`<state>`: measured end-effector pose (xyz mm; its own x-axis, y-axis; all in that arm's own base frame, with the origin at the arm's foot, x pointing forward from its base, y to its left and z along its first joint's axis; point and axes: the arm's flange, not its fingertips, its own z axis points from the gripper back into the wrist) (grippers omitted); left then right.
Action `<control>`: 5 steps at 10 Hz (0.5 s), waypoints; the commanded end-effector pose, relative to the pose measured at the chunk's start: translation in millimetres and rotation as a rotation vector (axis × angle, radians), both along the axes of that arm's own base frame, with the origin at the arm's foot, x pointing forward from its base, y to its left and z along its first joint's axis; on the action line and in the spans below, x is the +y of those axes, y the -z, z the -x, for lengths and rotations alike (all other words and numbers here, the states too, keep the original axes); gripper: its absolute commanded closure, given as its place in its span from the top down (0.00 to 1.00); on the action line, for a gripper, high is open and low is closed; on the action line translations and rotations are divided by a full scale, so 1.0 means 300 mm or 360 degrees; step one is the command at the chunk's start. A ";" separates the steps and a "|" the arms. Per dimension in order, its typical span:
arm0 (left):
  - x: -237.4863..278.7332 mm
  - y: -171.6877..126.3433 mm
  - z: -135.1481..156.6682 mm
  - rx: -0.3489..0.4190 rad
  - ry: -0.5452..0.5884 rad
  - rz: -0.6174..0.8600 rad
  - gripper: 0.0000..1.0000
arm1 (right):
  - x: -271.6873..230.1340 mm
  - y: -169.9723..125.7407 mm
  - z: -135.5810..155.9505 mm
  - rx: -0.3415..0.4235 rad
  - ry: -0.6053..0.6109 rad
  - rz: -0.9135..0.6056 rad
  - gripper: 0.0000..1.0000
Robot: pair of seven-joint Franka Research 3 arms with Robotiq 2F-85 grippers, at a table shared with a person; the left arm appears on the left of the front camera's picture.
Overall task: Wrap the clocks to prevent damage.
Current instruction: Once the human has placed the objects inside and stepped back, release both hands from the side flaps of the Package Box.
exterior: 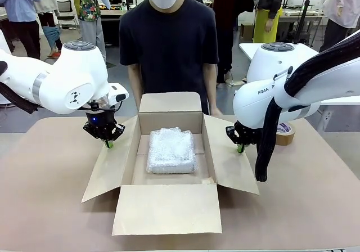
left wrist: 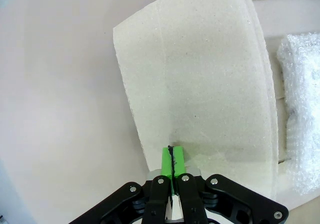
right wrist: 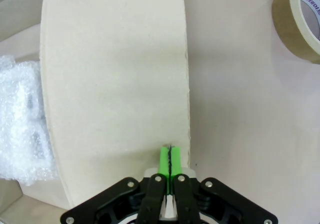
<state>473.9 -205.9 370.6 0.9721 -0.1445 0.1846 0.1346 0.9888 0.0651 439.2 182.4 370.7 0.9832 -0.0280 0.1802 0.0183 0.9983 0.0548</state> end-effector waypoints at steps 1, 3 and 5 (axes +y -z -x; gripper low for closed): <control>0.000 0.000 0.000 0.0000 0.0000 0.0000 0.00 | 0.000 0.000 0.000 0.0000 0.0000 0.0000 0.01; 0.100 -0.133 0.017 0.0002 0.0731 0.0054 0.00 | -0.102 -0.118 0.049 0.0052 -0.0332 0.0279 0.01; 0.209 -0.280 0.061 0.0052 0.1262 -0.0089 0.00 | -0.204 -0.298 0.114 0.0171 -0.0638 0.0510 0.01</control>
